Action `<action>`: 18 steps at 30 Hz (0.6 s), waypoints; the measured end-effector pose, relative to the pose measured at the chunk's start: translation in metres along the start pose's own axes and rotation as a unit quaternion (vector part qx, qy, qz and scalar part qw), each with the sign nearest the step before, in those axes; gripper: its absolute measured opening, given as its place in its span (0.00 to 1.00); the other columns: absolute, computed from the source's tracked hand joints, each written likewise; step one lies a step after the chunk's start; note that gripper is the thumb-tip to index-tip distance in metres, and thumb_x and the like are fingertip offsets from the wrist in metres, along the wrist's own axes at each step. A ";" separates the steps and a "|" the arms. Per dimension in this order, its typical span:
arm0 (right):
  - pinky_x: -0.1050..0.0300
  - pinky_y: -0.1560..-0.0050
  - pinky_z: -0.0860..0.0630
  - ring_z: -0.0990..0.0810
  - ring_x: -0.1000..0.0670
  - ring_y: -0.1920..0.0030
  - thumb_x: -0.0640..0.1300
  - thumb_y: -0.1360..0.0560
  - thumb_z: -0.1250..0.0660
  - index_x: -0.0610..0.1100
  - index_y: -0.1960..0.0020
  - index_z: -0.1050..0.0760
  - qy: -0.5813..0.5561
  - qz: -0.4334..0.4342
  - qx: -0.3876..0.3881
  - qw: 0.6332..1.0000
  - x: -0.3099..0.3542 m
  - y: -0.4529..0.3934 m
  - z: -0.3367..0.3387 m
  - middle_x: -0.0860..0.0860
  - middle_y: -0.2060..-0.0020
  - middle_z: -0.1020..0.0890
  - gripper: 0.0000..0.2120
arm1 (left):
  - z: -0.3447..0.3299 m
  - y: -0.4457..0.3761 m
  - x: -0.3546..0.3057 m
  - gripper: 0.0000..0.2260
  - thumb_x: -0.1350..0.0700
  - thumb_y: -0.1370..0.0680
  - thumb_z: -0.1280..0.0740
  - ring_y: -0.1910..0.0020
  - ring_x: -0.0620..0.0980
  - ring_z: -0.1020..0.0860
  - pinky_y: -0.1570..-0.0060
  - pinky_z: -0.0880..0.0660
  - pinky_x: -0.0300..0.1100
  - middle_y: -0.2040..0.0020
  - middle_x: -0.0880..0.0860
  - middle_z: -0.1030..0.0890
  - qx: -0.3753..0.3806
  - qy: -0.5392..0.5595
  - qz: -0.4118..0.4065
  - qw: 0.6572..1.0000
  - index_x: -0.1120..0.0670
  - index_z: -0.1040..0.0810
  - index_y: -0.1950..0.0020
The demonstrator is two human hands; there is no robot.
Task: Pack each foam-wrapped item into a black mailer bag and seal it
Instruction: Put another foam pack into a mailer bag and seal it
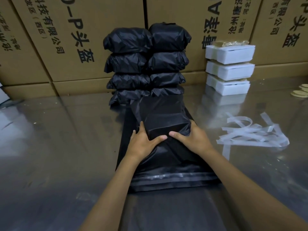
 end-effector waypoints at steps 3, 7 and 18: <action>0.62 0.49 0.28 0.20 0.48 0.40 0.65 0.34 0.23 0.46 0.30 0.29 0.005 0.004 -0.020 1.000 0.001 -0.002 0.001 0.51 0.41 0.18 0.40 | 0.000 0.000 -0.006 0.52 0.28 0.31 0.33 0.23 0.60 0.39 0.29 0.33 0.54 0.23 0.56 0.33 -0.009 -0.007 -0.015 1.000 0.53 0.52 0.18; 0.57 0.56 0.29 0.18 0.44 0.49 0.63 0.28 0.27 0.46 0.34 0.27 0.065 0.032 -0.079 0.994 0.004 0.004 0.001 0.49 0.52 0.16 0.30 | 0.005 0.010 -0.017 0.46 0.29 0.26 0.38 0.42 0.60 0.21 0.47 0.26 0.50 0.42 0.58 0.18 -0.132 -0.132 -0.031 0.982 0.57 0.48 0.19; 0.53 0.59 0.27 0.20 0.47 0.57 0.61 0.26 0.29 0.46 0.45 0.27 0.057 0.030 -0.122 0.990 0.015 0.046 0.007 0.52 0.58 0.17 0.21 | 0.021 0.043 -0.021 0.44 0.27 0.29 0.36 0.45 0.57 0.19 0.46 0.24 0.49 0.46 0.54 0.16 -0.169 -0.130 -0.031 0.977 0.51 0.39 0.21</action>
Point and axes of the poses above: each hand's wrist, its own y-axis away from the middle knuckle, its own z-axis out of the back of the hand, x = y × z, the point moved 6 cm from there along -y, towards the middle knuckle
